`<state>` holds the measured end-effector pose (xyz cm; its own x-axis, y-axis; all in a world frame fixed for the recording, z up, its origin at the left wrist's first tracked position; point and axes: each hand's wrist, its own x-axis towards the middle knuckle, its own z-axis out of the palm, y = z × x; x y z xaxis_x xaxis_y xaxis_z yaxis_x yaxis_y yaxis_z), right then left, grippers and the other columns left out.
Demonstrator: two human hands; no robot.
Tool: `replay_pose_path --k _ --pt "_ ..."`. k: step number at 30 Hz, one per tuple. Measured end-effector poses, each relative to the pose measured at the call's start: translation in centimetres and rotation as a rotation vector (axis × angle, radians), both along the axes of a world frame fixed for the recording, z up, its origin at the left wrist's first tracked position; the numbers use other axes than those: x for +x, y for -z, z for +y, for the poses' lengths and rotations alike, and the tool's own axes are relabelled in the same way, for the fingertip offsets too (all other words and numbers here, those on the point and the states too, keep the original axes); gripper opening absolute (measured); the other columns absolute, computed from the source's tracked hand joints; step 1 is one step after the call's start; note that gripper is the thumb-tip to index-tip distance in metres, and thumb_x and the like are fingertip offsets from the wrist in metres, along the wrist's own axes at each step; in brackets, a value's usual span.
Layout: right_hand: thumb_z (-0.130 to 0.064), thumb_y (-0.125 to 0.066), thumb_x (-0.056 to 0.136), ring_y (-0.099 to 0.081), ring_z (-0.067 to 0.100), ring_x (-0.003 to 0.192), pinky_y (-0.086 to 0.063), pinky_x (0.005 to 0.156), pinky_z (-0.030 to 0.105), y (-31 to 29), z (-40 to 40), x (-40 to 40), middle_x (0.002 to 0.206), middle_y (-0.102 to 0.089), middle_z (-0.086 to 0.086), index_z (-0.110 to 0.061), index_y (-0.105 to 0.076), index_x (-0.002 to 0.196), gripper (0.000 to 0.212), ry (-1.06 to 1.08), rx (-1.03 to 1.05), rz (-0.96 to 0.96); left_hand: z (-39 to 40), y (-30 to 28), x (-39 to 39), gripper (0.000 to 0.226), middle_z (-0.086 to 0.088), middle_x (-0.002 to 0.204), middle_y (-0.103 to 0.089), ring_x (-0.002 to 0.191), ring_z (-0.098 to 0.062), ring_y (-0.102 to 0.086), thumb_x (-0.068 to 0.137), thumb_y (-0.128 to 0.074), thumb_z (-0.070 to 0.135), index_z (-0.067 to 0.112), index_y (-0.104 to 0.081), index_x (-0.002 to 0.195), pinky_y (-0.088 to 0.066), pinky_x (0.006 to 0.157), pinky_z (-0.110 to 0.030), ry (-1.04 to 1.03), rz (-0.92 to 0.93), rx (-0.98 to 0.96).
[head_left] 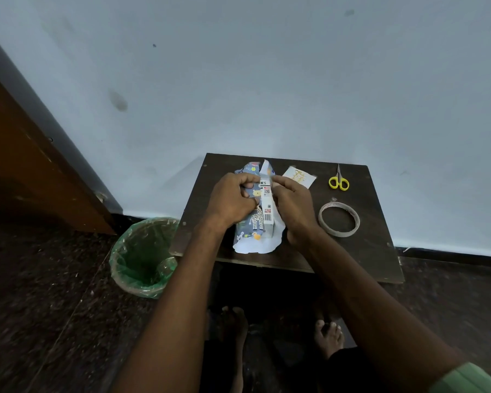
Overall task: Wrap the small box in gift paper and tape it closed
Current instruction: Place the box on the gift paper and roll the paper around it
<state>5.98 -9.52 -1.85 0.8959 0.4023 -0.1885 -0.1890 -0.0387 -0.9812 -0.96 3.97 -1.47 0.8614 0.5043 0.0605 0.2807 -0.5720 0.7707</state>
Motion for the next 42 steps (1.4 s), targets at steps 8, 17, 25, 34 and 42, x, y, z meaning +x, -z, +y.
replay_pose_path --k 8,17,25,34,42 --pt "-0.03 -0.062 0.085 -0.076 0.014 0.097 -0.06 0.094 0.048 0.4 0.5 -1.9 0.103 -0.079 -0.01 -0.042 -0.071 0.119 0.038 -0.176 -0.145 -0.252 0.4 0.1 -0.3 0.061 -0.008 0.14 -0.053 0.126 -0.023 -0.056 0.072 -0.075 0.028 0.033 -0.07 0.133 -0.05 0.113 -0.039 -0.072 0.035 -0.012" --pt "-0.028 -0.067 0.083 -0.071 0.013 0.098 -0.057 0.092 0.039 -0.4 0.1 -2.1 0.105 -0.074 -0.011 -0.026 -0.067 0.125 0.041 -0.176 -0.268 -0.395 1.1 0.2 -1.1 0.067 -0.009 0.11 -0.079 0.099 -0.021 -0.079 0.064 -0.084 0.012 0.012 -0.073 0.13 -0.064 0.093 -0.048 -0.063 -0.075 -0.251" --pt "-0.016 -0.073 0.078 -0.075 0.029 0.079 -0.056 0.069 0.037 -0.5 -0.3 2.2 0.093 -0.077 0.02 0.002 -0.074 0.094 0.025 -0.062 -0.228 0.021 1.4 -0.1 -1.1 0.065 -0.003 0.114 -0.079 0.102 -0.02 -0.078 0.067 -0.084 0.015 0.021 -0.074 0.131 -0.064 0.094 -0.047 0.08 -0.004 -0.229" --pt "-0.029 -0.083 0.054 -0.075 0.029 0.083 -0.065 0.073 0.042 -0.9 1.0 5.4 0.095 -0.075 0.013 -0.004 -0.072 0.096 0.05 0.087 -0.358 0.084 1.7 1.9 0.7 0.073 -0.002 0.127 -0.069 0.109 -0.02 -0.073 0.047 -0.082 0.043 0.04 -0.076 0.12 -0.062 0.096 -0.046 0.086 -0.015 -0.186" --pt "-0.032 -0.065 0.085 -0.061 0.03 0.077 -0.035 0.055 0.028 -1.1 0.3 6.0 0.078 -0.066 0.01 -0.005 -0.064 0.074 0.029 0.189 -0.53 -0.147 1.0 0.9 0.5 0.072 -0.004 0.118 -0.075 0.101 -0.019 -0.077 0.056 -0.08 0.026 0.018 -0.077 0.127 -0.064 0.093 -0.046 0.06 -0.008 -0.227"
